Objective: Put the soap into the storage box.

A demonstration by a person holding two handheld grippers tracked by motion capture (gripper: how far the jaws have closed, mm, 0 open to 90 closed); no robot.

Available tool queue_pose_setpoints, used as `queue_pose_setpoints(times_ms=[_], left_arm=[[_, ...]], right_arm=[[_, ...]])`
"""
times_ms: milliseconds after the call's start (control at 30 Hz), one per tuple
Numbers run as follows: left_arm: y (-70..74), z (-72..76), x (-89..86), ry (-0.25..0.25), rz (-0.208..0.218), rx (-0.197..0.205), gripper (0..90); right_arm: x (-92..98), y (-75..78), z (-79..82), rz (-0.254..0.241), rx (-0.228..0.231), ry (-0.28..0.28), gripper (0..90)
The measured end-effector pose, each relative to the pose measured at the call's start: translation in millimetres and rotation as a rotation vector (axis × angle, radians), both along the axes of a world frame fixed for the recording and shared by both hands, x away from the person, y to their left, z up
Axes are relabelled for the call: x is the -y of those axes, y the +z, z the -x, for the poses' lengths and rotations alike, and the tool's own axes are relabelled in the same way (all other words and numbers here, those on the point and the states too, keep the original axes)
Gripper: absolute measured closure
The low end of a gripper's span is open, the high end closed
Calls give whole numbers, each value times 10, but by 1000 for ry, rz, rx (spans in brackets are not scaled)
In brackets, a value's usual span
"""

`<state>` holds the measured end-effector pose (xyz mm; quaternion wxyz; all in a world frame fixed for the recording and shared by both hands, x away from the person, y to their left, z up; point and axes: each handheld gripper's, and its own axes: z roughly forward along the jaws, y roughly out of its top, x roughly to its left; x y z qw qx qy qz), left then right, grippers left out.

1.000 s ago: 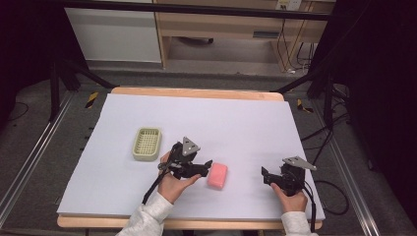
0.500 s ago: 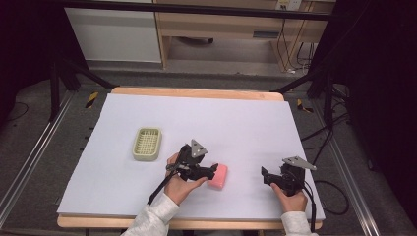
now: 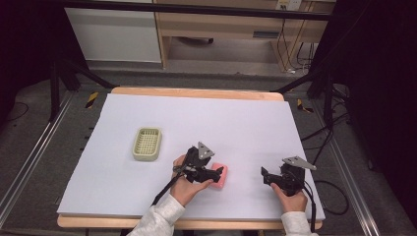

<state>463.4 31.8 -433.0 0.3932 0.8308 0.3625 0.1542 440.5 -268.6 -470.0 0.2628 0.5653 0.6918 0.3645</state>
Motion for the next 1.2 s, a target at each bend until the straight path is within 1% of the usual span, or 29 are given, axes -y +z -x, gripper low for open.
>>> queue_pose_setpoints(times_ms=[333,433,533,933,1067,1100,1200], left_arm=[[-70,1,51,-7,-20,-31,232],[-84,-1,64,-10,-30,-32,227],[-100,0,85,-12,-30,-41,223],[-166,-6,170,-19,-54,-66,208],[-198,-18,199,-16,-53,-82,207],[-206,-23,204,-18,-59,-78,208],[-220,-25,223,-21,-58,-89,211]], right_arm=[[-1,-1,1,1,-1,0,76],[-3,1,2,-2,-2,-2,76],[-2,2,3,-2,-1,-1,76],[-6,-1,-1,3,-5,1,77],[-7,-2,-3,2,-8,4,78],[-7,-2,-3,2,-8,4,78],[-7,-1,-3,1,-9,3,79]])
